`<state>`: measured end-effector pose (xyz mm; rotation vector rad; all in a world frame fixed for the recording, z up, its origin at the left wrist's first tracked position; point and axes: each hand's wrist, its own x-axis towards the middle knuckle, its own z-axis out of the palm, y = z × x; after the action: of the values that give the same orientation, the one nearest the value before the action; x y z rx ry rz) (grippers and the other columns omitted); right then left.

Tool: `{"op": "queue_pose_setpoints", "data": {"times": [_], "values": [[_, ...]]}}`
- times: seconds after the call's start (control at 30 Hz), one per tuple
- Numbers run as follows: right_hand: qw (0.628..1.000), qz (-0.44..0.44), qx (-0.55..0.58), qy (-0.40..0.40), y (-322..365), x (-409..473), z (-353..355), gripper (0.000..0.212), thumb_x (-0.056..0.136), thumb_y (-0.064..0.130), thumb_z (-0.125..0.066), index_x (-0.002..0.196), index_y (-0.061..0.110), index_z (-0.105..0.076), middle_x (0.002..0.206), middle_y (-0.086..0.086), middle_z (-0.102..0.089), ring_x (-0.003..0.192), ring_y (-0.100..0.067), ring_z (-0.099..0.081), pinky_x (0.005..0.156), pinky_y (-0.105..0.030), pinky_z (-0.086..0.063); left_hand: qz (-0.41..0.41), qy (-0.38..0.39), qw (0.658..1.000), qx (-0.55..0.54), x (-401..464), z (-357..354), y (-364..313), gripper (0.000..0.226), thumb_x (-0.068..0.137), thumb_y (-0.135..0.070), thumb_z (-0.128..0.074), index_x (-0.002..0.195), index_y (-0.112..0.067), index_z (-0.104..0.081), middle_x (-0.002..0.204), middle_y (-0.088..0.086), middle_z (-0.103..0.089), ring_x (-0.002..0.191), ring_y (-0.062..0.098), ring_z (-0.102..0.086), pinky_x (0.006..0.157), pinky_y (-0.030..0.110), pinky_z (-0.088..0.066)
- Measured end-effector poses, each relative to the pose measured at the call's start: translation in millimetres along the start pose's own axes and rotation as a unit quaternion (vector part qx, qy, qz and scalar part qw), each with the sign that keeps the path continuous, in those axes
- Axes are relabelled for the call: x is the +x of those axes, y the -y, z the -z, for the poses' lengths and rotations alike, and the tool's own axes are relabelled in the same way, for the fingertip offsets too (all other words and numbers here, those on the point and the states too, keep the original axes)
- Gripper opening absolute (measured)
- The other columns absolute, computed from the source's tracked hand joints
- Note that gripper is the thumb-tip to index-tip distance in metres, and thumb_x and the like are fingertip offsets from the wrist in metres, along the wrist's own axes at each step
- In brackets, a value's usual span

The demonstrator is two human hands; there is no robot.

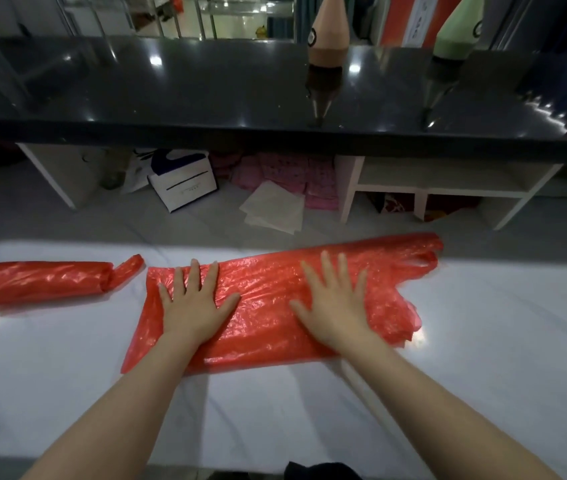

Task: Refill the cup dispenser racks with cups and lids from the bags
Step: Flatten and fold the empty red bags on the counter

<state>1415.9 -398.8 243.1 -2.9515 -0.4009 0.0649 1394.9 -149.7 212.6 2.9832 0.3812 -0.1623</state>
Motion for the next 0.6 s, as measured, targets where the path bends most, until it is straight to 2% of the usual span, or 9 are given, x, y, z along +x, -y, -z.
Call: {"op": "queue_pose_setpoints", "data": {"times": [0.07,0.17,0.23,0.3,0.37,0.43,0.53,0.6], "values": [[0.999,0.012,0.017,0.044,22.7,-14.1,-20.0,0.074,0.087,0.07,-0.025,0.149,0.04,0.002,0.16,-0.001,0.015,0.145,-0.03,0.02,0.108,-0.058,0.018,0.018,0.003,1.0,-0.013,-3.6,-1.1,-1.7,0.086,0.078,-0.083,-0.011,0.151,-0.039,0.003,0.161,0.003,0.01,0.147,0.032,0.009,0.112,0.06,0.01],[0.998,0.028,-0.001,0.049,23.0,-19.2,-35.0,0.074,0.082,0.074,-0.011,0.149,0.044,0.004,0.161,0.004,0.013,0.146,-0.025,0.017,0.114,-0.054,0.012,0.018,0.024,0.999,-0.023,-8.5,-0.2,-1.4,0.087,0.08,-0.081,-0.013,0.151,-0.036,0.007,0.16,0.005,0.013,0.146,0.033,0.012,0.111,0.06,0.012],[0.997,0.049,-0.01,0.053,11.8,-17.6,-32.7,0.076,0.08,0.076,-0.009,0.148,0.046,0.006,0.16,0.007,0.014,0.147,-0.023,0.016,0.116,-0.052,0.01,-0.006,0.029,0.999,-0.039,-15.4,3.0,6.7,0.086,0.083,-0.078,-0.017,0.151,-0.033,0.009,0.16,0.007,0.014,0.146,0.032,0.012,0.112,0.056,0.011],[0.996,0.063,-0.023,0.059,-1.4,-19.8,-28.3,0.076,0.079,0.077,-0.007,0.148,0.047,0.006,0.159,0.009,0.016,0.147,-0.022,0.015,0.116,-0.051,0.009,-0.051,0.005,0.998,-0.042,-26.3,4.7,24.7,0.085,0.085,-0.075,-0.019,0.153,-0.028,0.006,0.16,0.01,0.009,0.148,0.028,0.006,0.118,0.049,0.004],[0.995,0.063,-0.043,0.065,-11.0,-27.3,-24.0,0.076,0.078,0.077,-0.005,0.147,0.048,0.008,0.157,0.011,0.019,0.147,-0.022,0.014,0.115,-0.053,0.009,-0.089,-0.011,0.996,-0.027,-40.9,4.7,47.8,0.087,0.084,-0.075,-0.011,0.153,-0.025,0.002,0.161,0.01,0.006,0.148,0.024,0.003,0.12,0.043,0.003],[0.996,0.03,-0.061,0.061,-11.3,-35.7,-20.1,0.076,0.08,0.077,-0.007,0.148,0.047,0.009,0.158,0.01,0.019,0.147,-0.024,0.017,0.112,-0.056,0.012,-0.112,-0.003,0.994,-0.016,-53.7,4.1,65.6,0.086,0.083,-0.075,-0.005,0.153,-0.025,0.004,0.16,0.009,0.008,0.148,0.022,0.007,0.119,0.039,0.007],[0.996,-0.039,-0.079,0.014,18.1,-52.4,-16.0,0.072,0.091,0.065,-0.024,0.151,0.038,0.004,0.16,0.001,0.014,0.145,-0.027,0.02,0.111,-0.058,0.017,-0.118,0.004,0.993,-0.009,-65.2,2.8,74.4,0.08,0.09,-0.068,-0.014,0.152,-0.024,0.008,0.16,0.01,0.011,0.148,0.023,0.01,0.118,0.04,0.008],[0.998,-0.015,-0.049,-0.032,52.2,-71.5,-18.6,0.067,0.093,0.057,-0.026,0.151,0.038,0.001,0.161,0.001,0.01,0.145,-0.024,0.022,0.114,-0.055,0.014,-0.109,-0.007,0.994,-0.014,-71.1,1.9,72.1,0.078,0.091,-0.067,-0.014,0.152,-0.023,0.007,0.16,0.01,0.009,0.148,0.023,0.009,0.117,0.042,0.008]]}}
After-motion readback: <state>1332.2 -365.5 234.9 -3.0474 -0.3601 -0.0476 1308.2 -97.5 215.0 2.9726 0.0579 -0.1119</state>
